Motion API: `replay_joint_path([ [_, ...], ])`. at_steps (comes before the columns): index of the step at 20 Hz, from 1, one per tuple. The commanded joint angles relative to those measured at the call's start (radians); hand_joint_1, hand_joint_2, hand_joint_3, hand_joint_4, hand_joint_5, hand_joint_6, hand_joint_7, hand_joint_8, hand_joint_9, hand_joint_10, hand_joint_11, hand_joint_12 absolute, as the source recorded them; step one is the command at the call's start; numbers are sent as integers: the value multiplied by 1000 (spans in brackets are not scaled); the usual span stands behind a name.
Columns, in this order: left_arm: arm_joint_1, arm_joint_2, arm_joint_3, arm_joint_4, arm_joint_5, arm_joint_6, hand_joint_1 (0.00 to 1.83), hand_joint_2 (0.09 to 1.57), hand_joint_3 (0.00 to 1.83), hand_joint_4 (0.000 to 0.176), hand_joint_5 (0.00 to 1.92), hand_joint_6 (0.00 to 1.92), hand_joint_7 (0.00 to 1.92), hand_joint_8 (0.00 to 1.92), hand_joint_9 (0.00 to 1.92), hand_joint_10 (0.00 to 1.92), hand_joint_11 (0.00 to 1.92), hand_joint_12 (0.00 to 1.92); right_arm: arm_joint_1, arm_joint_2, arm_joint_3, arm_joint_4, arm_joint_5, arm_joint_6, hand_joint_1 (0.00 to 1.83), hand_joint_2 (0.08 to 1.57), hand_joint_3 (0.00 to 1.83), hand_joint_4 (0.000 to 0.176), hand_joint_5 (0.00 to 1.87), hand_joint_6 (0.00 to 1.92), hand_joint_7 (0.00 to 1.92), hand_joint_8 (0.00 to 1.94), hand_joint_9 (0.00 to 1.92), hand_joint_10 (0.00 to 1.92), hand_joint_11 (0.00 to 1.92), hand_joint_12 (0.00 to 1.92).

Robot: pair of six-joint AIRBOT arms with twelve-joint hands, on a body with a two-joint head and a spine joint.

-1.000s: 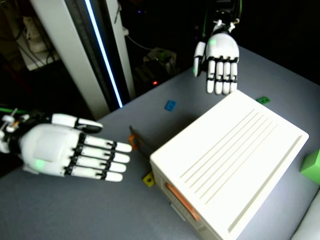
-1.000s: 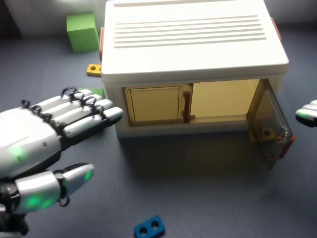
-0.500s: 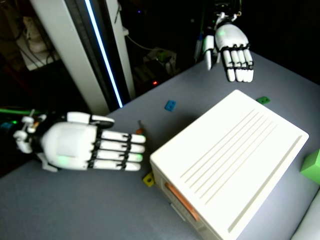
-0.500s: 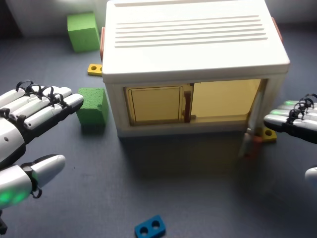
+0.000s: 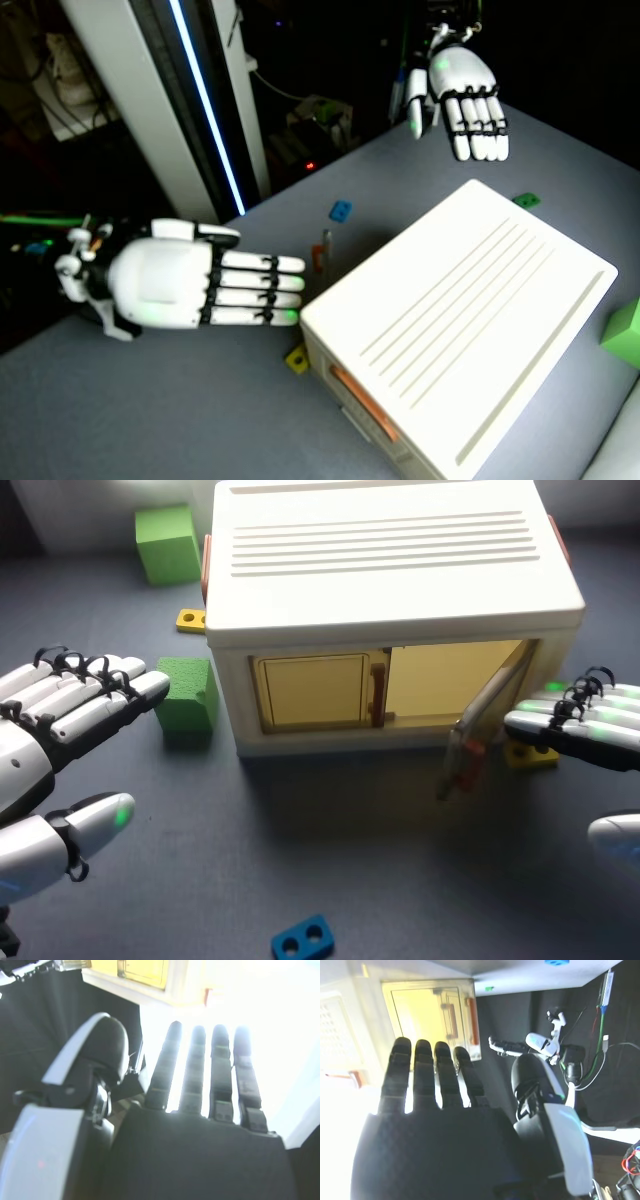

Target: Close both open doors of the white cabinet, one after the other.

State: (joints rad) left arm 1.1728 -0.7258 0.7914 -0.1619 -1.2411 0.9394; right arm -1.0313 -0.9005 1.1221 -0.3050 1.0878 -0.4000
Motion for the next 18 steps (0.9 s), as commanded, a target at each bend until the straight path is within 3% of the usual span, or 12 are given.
replay_joint_path([
  [1, -5, 0, 5, -5, -117, -4, 0, 1571, 107, 0, 14, 1, 0, 0, 34, 1, 0, 350, 14, -6, 4, 16, 107, 8, 131, 1499, 0, 0, 0, 0, 0, 0, 0, 0, 0, 0],
  [6, -4, 0, 5, -5, -115, -5, 0, 1571, 124, 0, 14, 0, 1, 0, 42, 0, 0, 379, 52, -31, 15, -24, 88, 23, 121, 1504, 2, 0, 0, 0, 0, 0, 0, 0, 0, 0],
  [8, -4, 0, 5, -5, -115, -6, 0, 1571, 98, 0, 0, 0, 0, 0, 17, 3, 0, 294, 66, -43, 19, -37, 81, 28, 81, 1505, 3, 0, 0, 0, 0, 0, 0, 0, 0, 0],
  [11, -3, -2, 5, -2, -111, -10, 0, 1571, 122, 0, 40, 2, 44, 3, 98, 4, 0, 433, 83, -66, 29, -59, 70, 41, 3, 1504, 2, 0, 0, 0, 0, 0, 0, 0, 0, 0],
  [12, -3, -2, 5, -1, -108, -10, 0, 1571, 130, 0, 12, 2, 12, 1, 60, 4, 0, 344, 91, -73, 34, -68, 63, 46, 1, 1509, 3, 0, 0, 0, 0, 0, 0, 0, 0, 0],
  [18, 4, -10, 7, 1, -105, -17, 0, 1571, 111, 0, 23, 0, 23, 4, 50, 4, 0, 313, 142, -115, 69, -81, 29, 47, 72, 1505, 0, 0, 0, 0, 0, 0, 0, 0, 0, 0],
])
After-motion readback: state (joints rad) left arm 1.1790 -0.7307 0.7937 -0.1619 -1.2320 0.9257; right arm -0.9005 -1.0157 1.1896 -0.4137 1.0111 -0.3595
